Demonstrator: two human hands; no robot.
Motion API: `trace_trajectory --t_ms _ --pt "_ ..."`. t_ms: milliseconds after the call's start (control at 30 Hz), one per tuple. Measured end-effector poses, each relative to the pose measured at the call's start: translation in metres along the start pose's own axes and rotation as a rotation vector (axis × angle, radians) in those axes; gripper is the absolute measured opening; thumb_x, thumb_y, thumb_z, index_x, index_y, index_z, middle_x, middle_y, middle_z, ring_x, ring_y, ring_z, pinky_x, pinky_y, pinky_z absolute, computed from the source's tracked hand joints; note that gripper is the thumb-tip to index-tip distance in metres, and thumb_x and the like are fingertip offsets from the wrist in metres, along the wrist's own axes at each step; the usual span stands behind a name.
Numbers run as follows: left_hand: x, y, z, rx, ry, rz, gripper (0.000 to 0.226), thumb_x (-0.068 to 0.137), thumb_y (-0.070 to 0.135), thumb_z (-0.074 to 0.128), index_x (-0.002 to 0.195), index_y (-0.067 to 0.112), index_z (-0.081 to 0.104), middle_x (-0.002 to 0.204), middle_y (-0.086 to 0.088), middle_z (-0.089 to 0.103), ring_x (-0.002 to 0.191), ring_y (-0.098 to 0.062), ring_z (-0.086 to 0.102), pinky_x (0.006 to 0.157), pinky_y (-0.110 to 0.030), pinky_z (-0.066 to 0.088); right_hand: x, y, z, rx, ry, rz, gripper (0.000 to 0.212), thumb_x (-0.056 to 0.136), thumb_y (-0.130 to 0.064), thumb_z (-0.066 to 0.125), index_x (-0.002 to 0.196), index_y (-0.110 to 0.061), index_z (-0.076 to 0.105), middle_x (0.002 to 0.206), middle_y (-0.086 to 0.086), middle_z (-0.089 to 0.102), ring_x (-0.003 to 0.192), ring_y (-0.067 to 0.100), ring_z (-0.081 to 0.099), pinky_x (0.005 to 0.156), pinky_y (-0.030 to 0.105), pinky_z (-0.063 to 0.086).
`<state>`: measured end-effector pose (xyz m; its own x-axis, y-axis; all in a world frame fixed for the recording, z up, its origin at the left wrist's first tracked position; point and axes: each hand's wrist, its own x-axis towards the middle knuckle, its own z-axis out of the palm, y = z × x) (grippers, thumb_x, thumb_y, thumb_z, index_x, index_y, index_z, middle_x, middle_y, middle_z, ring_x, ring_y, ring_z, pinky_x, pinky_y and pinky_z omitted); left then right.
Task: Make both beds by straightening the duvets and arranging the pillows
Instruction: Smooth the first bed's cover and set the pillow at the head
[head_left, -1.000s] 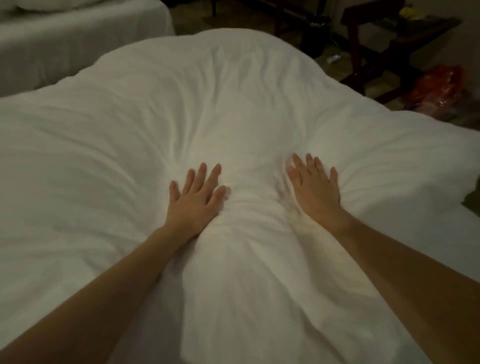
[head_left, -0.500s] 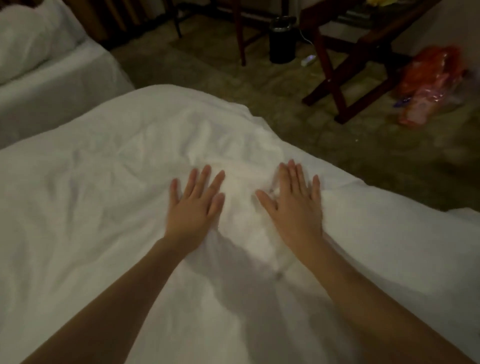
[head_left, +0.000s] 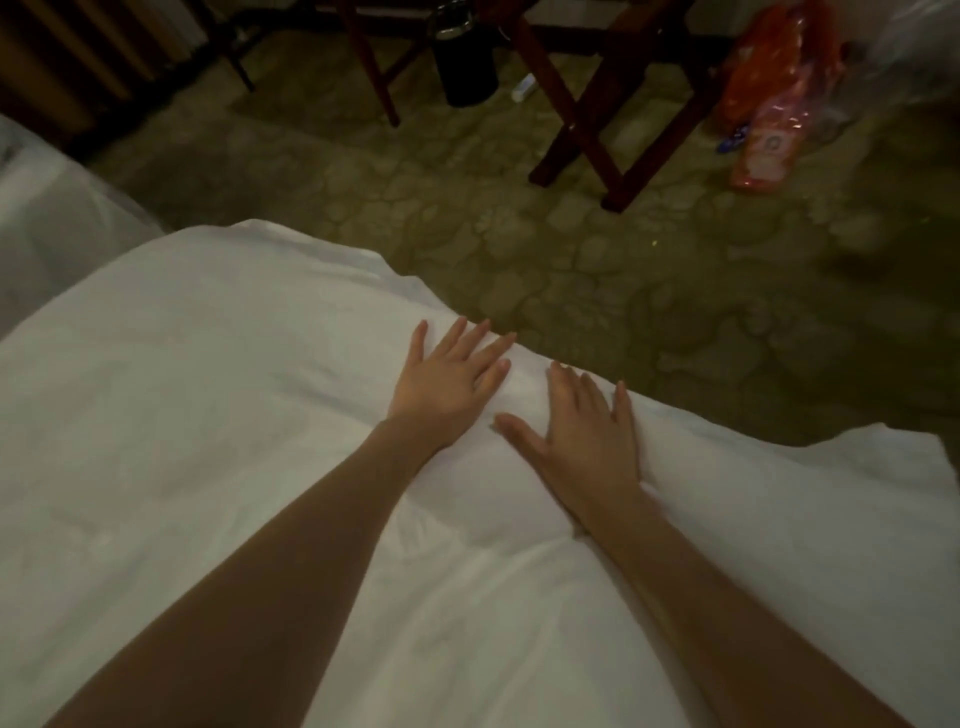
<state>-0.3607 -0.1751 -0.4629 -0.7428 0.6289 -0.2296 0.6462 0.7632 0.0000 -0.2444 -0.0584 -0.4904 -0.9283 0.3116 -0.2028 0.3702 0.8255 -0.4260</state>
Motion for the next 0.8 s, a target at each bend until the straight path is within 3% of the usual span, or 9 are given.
trace_trajectory --t_ms 100,233,400,500,633,733,800 --pt "-0.002 0.002 0.016 0.022 0.050 0.009 0.050 0.100 0.046 0.009 0.147 0.039 0.027 0.154 0.009 0.029 0.145 -0.010 0.012 0.117 -0.040 -0.007 -0.001 0.005 0.007 0.010 0.001 0.021 0.090 0.084 -0.077 0.020 0.151 -0.016 0.014 0.158 0.003 0.021 0.145 0.017 0.015 0.117 0.040 -0.005" --pt "-0.009 0.006 0.027 0.037 0.140 -0.010 0.058 0.096 0.046 0.006 0.140 0.035 0.043 0.135 0.005 0.051 0.133 -0.014 0.035 0.117 -0.038 0.003 -0.007 0.007 0.017 0.015 0.042 0.032 0.107 0.069 -0.082 0.000 0.149 -0.015 0.023 0.154 0.004 0.030 0.142 0.017 0.022 0.117 0.039 -0.001" --pt "-0.006 0.007 0.039 0.035 0.243 -0.001 0.066 0.091 0.047 0.007 0.125 0.028 0.059 0.116 -0.001 0.061 0.117 -0.022 0.047 0.113 -0.040 0.013 -0.007 0.013 0.028 0.084 0.113 0.035 0.108 0.067 -0.081 0.002 0.144 -0.012 0.034 0.148 0.007 0.039 0.139 0.020 0.030 0.116 0.038 0.002" --pt "-0.001 0.005 0.040 0.056 0.229 -0.008 0.066 0.089 0.045 0.007 0.114 0.024 0.065 0.109 -0.002 0.061 0.111 -0.024 0.048 0.110 -0.041 0.016 -0.002 0.015 0.029 0.092 0.100 0.032 0.097 0.079 -0.081 0.019 0.146 -0.012 0.030 0.152 0.008 0.034 0.141 0.020 0.025 0.117 0.038 0.001" --pt "0.019 -0.006 0.036 0.024 0.188 0.022 0.063 0.091 0.048 0.008 0.117 0.028 0.062 0.112 0.001 0.057 0.114 -0.019 0.046 0.112 -0.036 0.016 0.016 0.015 0.023 0.087 -0.030 0.011 0.094 0.082 -0.078 0.020 0.151 -0.014 0.013 0.159 0.005 0.018 0.146 0.017 0.010 0.117 0.039 -0.006" --pt "0.044 -0.016 0.029 0.028 0.077 0.057 0.047 0.100 0.045 0.021 0.135 0.031 0.049 0.133 0.003 0.050 0.130 -0.016 0.036 0.116 -0.033 0.007 0.036 0.016 0.025 0.099 -0.065 -0.007 0.106 0.074 -0.086 0.011 0.151 -0.013 0.012 0.159 0.005 0.016 0.147 0.017 0.009 0.117 0.042 -0.005" --pt "0.059 -0.026 0.028 0.081 -0.053 0.089 0.048 0.101 0.047 0.020 0.143 0.032 0.038 0.147 0.007 0.039 0.140 -0.011 0.023 0.118 -0.034 -0.001 0.054 0.016 0.024 0.121 -0.133 -0.003 0.113 0.066 -0.087 0.010 0.152 -0.013 0.011 0.159 0.004 0.014 0.147 0.017 0.008 0.117 0.043 -0.005"
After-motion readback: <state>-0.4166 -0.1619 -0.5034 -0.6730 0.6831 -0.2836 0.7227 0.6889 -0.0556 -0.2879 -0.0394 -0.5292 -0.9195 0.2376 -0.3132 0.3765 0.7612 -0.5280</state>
